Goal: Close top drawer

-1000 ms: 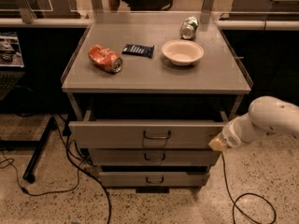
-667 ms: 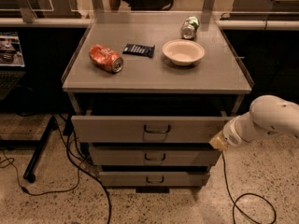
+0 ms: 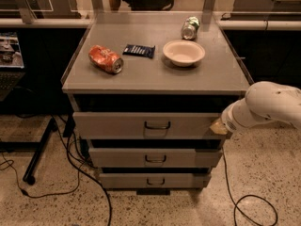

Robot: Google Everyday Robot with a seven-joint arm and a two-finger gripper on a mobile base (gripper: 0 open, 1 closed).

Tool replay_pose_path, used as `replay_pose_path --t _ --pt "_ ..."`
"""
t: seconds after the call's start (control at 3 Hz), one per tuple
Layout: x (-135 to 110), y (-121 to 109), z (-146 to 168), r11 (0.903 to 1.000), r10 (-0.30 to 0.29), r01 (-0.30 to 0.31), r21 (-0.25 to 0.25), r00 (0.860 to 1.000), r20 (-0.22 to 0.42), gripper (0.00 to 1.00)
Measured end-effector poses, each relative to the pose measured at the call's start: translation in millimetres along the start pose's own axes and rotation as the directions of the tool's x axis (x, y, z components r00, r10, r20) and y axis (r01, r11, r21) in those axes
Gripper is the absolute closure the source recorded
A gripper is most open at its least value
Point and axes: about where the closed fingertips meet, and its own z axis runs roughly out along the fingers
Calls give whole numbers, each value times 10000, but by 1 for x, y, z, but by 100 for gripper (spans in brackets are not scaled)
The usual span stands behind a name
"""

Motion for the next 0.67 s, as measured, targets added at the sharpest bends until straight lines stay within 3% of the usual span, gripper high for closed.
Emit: replay_pose_path --t 0.67 --pt "-2 -6 -1 9999 -21 21 169 10000 -38 100"
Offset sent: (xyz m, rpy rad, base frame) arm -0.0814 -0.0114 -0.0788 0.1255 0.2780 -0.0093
